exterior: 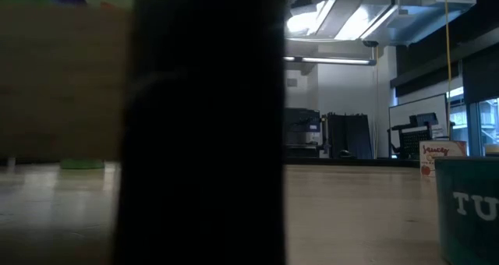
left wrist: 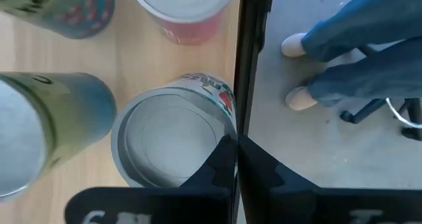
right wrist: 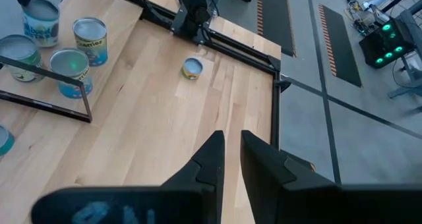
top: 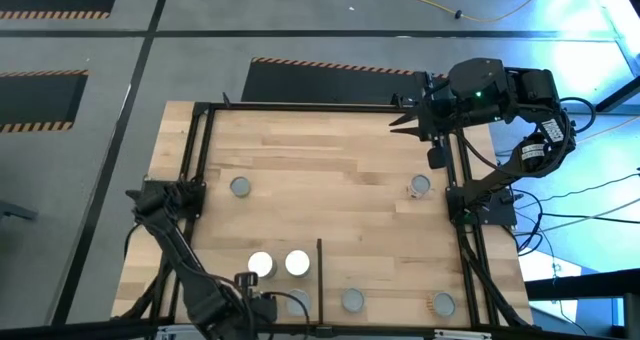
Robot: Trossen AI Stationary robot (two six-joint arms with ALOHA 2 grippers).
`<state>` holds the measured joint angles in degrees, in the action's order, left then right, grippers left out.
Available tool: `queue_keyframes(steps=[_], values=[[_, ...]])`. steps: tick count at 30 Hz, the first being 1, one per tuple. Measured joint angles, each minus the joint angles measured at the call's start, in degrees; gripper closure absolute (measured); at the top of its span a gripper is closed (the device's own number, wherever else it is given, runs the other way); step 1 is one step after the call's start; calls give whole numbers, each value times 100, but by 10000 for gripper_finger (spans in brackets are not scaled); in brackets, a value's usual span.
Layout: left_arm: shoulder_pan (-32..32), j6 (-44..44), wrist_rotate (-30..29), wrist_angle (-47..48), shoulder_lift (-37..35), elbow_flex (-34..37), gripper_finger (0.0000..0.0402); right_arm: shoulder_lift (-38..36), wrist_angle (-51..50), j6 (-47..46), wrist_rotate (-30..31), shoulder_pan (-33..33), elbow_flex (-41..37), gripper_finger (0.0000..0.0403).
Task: Pick and place cans onto a shelf
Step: Put the canned mixed veggies on the shelf
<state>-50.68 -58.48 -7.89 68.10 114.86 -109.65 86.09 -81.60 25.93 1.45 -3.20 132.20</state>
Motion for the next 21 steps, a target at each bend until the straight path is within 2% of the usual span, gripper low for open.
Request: queue_keyframes(steps=[9, 13, 21], values=[[208, 55, 148, 255, 95, -2, 401, 2, 0, 2, 1, 0, 0, 350], [289, 166, 533, 461, 95, -2, 401, 2, -2, 2, 1, 0, 0, 350], [350, 492, 599, 376, 95, -2, 401, 2, -4, 4, 1, 0, 0, 350]])
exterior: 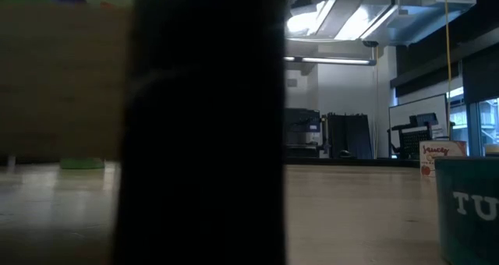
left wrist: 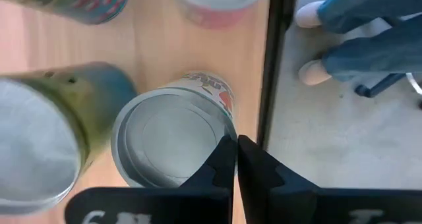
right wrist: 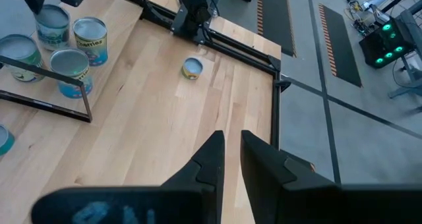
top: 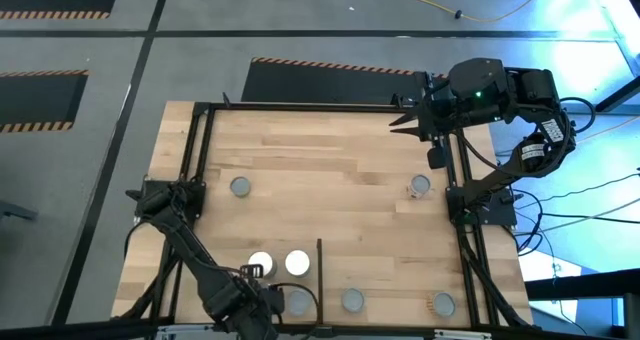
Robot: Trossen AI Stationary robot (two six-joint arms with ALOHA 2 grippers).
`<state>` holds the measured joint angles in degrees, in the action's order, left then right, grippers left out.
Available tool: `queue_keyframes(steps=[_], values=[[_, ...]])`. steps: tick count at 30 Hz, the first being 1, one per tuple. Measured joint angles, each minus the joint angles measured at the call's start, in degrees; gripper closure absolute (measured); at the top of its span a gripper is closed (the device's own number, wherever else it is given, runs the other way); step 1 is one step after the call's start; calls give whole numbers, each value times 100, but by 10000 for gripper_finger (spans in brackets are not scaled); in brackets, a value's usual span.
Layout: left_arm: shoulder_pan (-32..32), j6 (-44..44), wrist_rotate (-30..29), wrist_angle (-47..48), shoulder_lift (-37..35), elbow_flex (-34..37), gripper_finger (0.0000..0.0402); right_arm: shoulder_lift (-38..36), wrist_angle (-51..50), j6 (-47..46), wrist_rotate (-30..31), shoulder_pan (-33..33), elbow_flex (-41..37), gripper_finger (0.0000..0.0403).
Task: Pick and place cans onto a shelf
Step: Put the canned mixed veggies on the shelf
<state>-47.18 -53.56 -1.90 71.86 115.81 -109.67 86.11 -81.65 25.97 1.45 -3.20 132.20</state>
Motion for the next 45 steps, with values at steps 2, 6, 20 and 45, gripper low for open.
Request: queue_keyframes(steps=[2, 6, 20, 45], values=[[32, 11, 48, -142, 47, 0, 401, 0, 0, -2, 0, 0, 0, 350], [41, 15, 64, -227, 101, 0, 397, 0, 0, -2, 0, 0, 0, 350], [68, -187, -169, -361, 136, 0, 382, 0, -1, -2, 0, 0, 0, 350], [80, -447, 204, -488, 82, 0, 359, 0, -2, -2, 0, 0, 0, 350]])
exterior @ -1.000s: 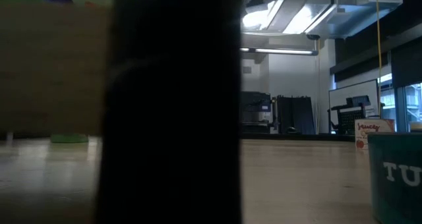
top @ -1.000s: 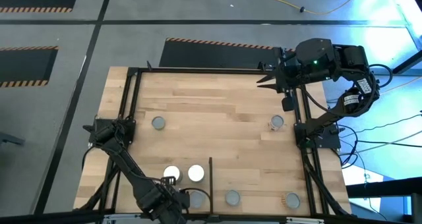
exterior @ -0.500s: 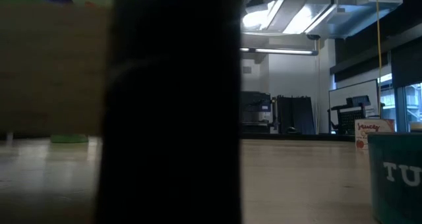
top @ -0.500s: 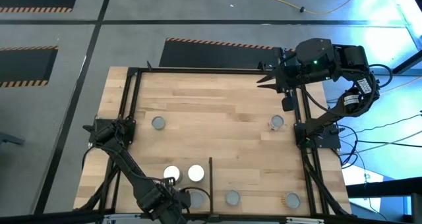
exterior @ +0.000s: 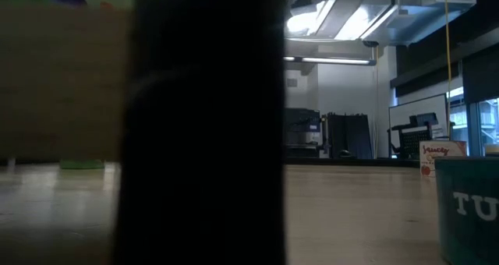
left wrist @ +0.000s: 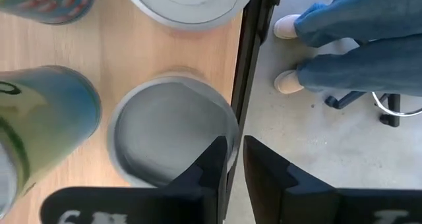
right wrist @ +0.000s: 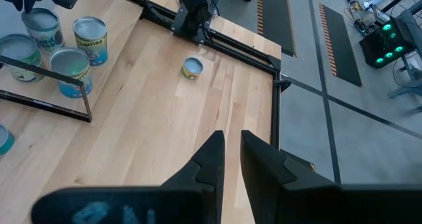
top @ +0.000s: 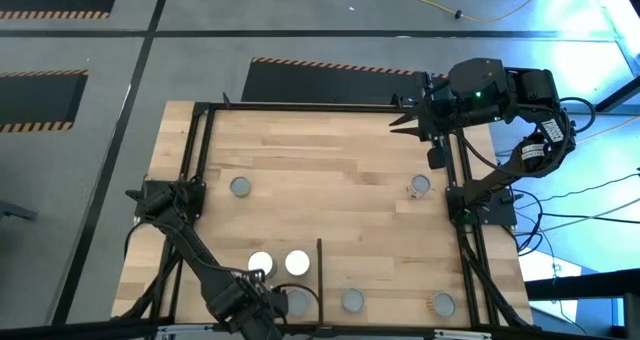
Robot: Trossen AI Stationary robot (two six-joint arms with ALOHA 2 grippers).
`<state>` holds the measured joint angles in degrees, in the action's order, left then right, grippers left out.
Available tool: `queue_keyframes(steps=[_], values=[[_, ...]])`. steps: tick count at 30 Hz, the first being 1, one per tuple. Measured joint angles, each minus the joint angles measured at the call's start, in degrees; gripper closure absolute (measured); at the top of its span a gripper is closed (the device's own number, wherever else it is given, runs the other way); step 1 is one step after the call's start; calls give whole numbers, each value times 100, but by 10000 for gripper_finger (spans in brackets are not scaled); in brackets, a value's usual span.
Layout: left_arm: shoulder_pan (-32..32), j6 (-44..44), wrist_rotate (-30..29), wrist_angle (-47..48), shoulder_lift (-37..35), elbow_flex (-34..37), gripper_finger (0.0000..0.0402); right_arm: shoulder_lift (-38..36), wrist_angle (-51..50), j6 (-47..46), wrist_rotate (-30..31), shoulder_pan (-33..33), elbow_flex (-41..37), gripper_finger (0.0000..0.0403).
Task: Pick and place cans onto a shelf
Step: Put the canned mixed veggies on the shelf, then put the canned mushroom on the shelf
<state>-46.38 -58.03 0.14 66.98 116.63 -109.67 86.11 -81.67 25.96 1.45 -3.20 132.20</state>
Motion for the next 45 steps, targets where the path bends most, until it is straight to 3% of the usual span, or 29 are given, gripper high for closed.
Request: queue_keyframes(steps=[10, 14, 18, 25, 30, 36, 40, 45], values=[[124, -38, -303, 639, -424, -469, 359, 0, -4, 0, 1, 0, 0, 350], [215, -51, -478, 1462, -581, -958, 356, 0, -4, 0, 0, 0, 0, 350], [400, -299, -953, 2369, -793, -1556, 359, 0, -4, -17, 47, 0, 0, 350], [813, -242, -2227, 2290, -1432, -2210, 358, 0, -138, -20, 48, 0, -2, 350], [1136, 160, -2795, 2302, -1862, -2332, 360, 0, -816, -41, 46, 0, -2, 350], [1511, 749, -3357, 2304, -2265, -2337, 360, -52, -835, -1248, 54, 0, -59, 350], [1671, 1052, -3625, 2306, -2468, -2337, 360, -79, -837, -2402, 686, 0, -57, 350], [1767, 1411, -3868, 2305, -2566, -2330, 360, -79, -833, -3192, 1221, 0, -172, 350]])
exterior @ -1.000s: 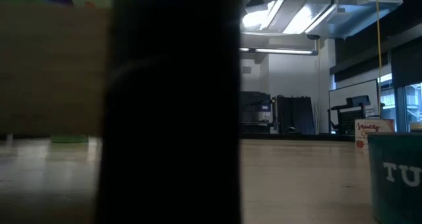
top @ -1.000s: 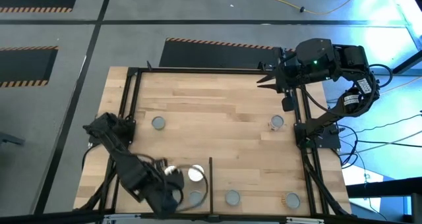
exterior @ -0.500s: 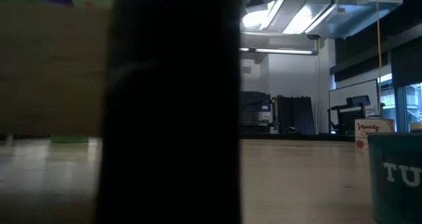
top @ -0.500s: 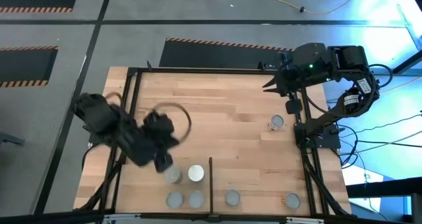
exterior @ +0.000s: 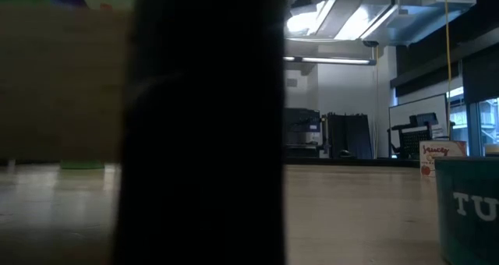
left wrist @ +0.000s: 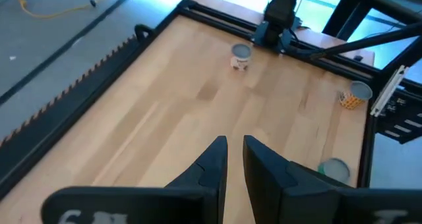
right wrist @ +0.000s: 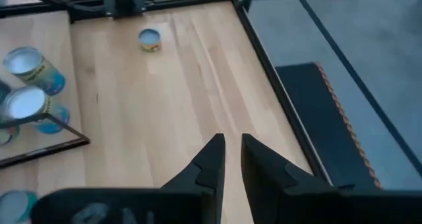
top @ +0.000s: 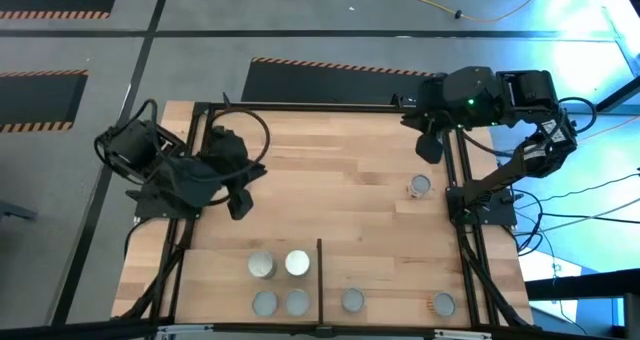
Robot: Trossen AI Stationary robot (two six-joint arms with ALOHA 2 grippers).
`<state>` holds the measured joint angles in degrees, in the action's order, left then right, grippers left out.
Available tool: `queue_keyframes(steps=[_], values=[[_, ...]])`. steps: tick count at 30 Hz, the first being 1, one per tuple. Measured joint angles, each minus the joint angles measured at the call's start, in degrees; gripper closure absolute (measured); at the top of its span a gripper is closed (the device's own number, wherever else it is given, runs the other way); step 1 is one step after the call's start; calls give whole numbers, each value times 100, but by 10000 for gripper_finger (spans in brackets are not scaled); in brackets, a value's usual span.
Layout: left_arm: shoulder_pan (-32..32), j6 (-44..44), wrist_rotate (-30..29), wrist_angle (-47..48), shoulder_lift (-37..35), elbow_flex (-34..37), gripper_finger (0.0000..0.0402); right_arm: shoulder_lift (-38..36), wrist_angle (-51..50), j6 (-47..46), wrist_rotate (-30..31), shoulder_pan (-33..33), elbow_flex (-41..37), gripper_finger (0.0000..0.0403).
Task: Pick and place cans onto a shelf
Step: Put the canned mushroom on the shelf
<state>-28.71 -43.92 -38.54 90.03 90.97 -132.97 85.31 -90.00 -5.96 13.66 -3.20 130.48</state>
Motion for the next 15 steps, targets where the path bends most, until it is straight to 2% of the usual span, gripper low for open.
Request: queue_keyframes(steps=[9, 15], values=[[51, 524, 58, 0, -81, -2, 360, -1, -4, -374, -37, 0, -539, 350], [53, 560, 68, 1, -82, -2, 360, 1, -1, -1655, 610, -117, -963, 350]])
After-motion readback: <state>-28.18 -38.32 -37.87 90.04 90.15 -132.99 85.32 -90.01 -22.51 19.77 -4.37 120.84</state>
